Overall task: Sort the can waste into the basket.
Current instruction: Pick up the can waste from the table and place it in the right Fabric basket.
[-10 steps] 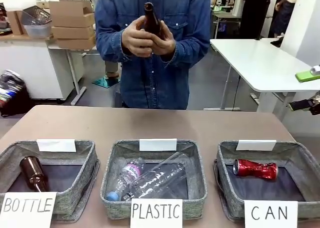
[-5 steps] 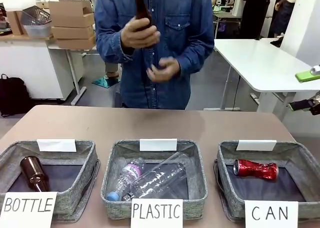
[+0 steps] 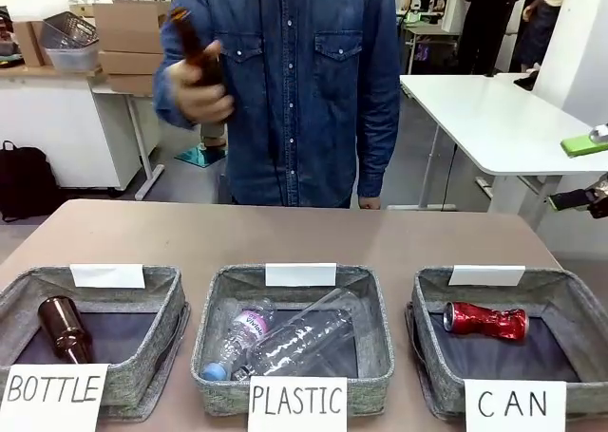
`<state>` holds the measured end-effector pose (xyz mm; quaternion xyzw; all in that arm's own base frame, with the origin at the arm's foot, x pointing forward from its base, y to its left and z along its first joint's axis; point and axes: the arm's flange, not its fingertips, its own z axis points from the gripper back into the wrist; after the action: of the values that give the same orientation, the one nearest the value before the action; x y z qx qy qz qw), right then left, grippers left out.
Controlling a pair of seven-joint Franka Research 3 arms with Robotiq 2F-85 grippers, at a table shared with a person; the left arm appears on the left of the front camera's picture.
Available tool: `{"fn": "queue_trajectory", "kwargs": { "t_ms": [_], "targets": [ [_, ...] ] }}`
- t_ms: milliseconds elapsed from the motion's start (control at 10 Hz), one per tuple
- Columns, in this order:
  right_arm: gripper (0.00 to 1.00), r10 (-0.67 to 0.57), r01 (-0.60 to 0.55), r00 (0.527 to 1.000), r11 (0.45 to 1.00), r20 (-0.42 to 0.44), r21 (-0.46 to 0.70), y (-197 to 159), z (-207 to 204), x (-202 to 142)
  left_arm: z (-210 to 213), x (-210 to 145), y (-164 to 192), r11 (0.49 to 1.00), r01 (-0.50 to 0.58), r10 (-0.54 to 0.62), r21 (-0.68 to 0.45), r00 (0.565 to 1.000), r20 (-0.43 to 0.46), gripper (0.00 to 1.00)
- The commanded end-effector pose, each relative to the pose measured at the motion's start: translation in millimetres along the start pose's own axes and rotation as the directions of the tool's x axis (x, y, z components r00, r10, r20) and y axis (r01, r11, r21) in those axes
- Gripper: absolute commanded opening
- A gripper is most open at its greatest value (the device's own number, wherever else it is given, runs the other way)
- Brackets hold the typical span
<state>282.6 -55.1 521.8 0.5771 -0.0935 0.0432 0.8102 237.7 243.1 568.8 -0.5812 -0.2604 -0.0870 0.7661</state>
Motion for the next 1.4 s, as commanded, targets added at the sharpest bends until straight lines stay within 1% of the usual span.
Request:
{"fn": "queue_trajectory", "kwargs": {
  "t_ms": [0,900,1000,1100,1200,1300],
  "targets": [
    [1.0,0.027,-0.027,1.0,1.0,-0.006,-0.002,0.2,1.5,0.7,2.9,4.6,-3.4,1.0,0.025,-0.025,-0.009,1.0,-0.009,0.38],
    [1.0,0.027,-0.027,1.0,1.0,-0.006,-0.002,0.2,1.5,0.7,-9.7,15.5,5.2,1.0,0.01,-0.011,-0.014,0.998,-0.068,0.38],
    [1.0,0.027,-0.027,1.0,1.0,-0.006,-0.002,0.2,1.5,0.7,-18.0,19.1,3.1,1.0,0.014,-0.015,-0.008,0.995,-0.095,0.38],
    [1.0,0.027,-0.027,1.0,1.0,-0.006,-0.002,0.2,1.5,0.7,-35.3,24.9,-3.5,0.999,0.036,-0.035,0.005,0.989,-0.146,0.38],
    [1.0,0.027,-0.027,1.0,1.0,-0.006,-0.002,0.2,1.5,0.7,-61.6,31.6,-13.3,0.997,0.073,-0.067,0.018,0.973,-0.222,0.38],
    [1.0,0.027,-0.027,1.0,1.0,-0.006,-0.002,0.2,1.5,0.7,-98.7,38.6,-27.3,0.991,0.131,-0.113,0.035,0.942,-0.316,0.38]
  ]
}}
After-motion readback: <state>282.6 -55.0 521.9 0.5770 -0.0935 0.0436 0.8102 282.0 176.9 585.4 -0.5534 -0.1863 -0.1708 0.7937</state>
